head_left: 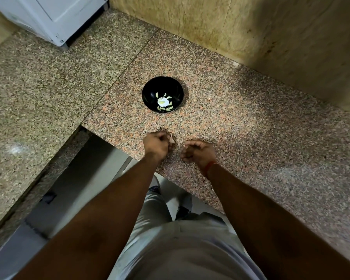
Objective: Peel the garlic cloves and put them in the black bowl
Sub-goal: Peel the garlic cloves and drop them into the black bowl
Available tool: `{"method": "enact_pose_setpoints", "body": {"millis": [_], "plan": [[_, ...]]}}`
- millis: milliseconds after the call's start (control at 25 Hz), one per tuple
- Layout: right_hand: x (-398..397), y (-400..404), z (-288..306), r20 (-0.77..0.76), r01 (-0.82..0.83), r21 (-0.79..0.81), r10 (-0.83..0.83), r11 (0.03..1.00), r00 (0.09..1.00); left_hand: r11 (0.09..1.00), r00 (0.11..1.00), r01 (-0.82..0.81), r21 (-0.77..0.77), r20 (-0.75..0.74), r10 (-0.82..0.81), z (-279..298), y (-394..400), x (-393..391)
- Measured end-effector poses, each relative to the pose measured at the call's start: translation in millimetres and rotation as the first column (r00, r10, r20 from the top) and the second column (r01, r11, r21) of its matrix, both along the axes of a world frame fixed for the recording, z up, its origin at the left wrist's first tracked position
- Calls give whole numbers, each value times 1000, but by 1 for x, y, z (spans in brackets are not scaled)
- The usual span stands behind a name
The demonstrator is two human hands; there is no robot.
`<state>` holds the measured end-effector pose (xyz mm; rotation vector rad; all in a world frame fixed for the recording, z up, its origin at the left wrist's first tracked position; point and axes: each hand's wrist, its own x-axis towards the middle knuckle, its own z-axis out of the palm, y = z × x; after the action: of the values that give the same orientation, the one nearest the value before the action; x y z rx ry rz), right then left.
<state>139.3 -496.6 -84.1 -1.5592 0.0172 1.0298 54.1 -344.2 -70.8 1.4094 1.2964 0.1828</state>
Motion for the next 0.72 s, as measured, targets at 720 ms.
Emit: {"method": "enact_pose_setpoints", "body": {"millis": [720], "plan": [[-15,-7,2,554,-354,-372,511,858,657,975,973,223,-21,-60,-224,2,-49,-33]]}}
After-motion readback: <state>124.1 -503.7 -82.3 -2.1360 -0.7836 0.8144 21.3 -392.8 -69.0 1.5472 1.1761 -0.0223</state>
